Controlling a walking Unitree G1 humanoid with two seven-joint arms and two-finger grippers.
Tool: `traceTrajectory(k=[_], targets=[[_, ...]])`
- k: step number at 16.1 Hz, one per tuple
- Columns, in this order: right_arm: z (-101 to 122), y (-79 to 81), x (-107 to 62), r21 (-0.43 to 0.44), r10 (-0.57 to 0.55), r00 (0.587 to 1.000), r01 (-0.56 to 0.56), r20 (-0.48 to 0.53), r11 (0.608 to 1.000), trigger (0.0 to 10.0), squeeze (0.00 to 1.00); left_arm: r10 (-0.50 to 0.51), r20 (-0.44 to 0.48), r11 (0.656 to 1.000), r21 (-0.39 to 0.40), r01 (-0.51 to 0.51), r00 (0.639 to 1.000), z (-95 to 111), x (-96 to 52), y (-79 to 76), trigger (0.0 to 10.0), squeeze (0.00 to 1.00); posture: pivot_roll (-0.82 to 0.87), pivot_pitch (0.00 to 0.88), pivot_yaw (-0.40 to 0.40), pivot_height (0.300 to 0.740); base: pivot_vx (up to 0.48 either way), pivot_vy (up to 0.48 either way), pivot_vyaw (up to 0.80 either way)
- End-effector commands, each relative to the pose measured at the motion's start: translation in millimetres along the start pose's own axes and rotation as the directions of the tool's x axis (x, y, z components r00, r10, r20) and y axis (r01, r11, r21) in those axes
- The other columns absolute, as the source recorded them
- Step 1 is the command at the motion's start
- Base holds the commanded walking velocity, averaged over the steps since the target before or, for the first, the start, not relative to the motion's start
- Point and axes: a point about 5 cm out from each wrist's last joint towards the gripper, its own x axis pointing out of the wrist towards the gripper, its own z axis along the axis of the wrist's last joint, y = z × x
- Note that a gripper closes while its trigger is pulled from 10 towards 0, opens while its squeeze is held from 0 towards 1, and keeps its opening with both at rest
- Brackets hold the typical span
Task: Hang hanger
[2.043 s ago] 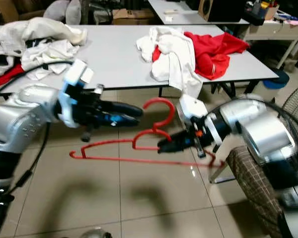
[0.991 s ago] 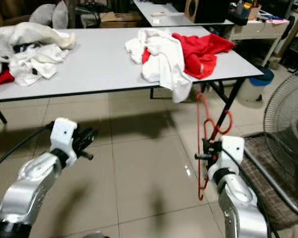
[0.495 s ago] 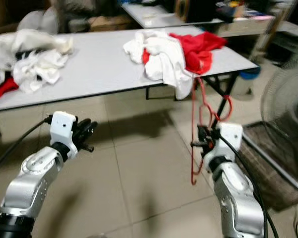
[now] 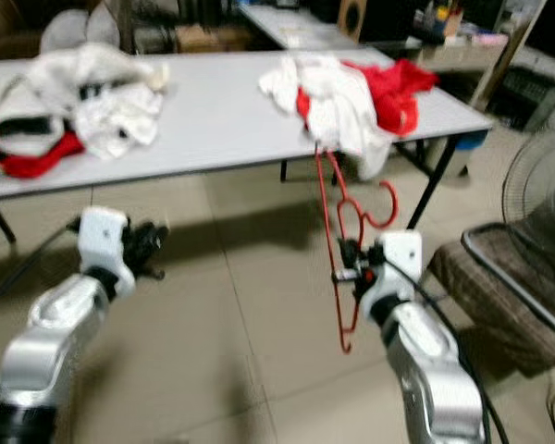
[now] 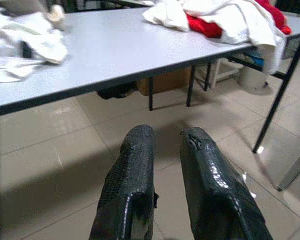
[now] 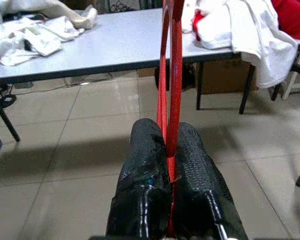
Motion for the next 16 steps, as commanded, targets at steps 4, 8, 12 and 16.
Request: traceTrajectory(k=[4,8,12,16], targets=[[6.9,-2.3,-5.2,-0.013,-0.009,0.999,0.010,0.042,1.000,10.0,0.00,0.019,0.017,0.999,-0.030,-0.018,1.000,4.1,4.4,-3.1,10.0,0.00,-0.01,0.000,-0.026,0.740,0.151,0.000,0.00],[7.3,-4.1,-3.1,-0.017,-0.016,0.999,0.017,0.039,1.000,10.0,0.00,0.030,0.027,0.996,-0.087,-0.028,0.999,3.0,3.9,-3.4,10.0,0.27,-0.01,0.000,-0.036,0.740,0.438,0.000,0.00],[9.2,-2.1,2.0,-0.096,0.014,1.000,-0.012,0.019,0.995,10.0,0.00,0.034,0.051,0.995,-0.097,-0.029,0.998,5.9,4.7,-3.0,10.0,0.38,-0.01,0.000,-0.046,0.740,0.480,0.000,0.00],[13.1,0.2,4.4,-0.144,0.041,0.999,-0.037,0.030,0.989,10.0,0.00,0.069,0.067,0.992,-0.110,-0.062,0.995,7.2,5.1,-0.7,10.0,0.78,-0.01,0.000,-0.057,0.740,0.480,0.000,0.65]])
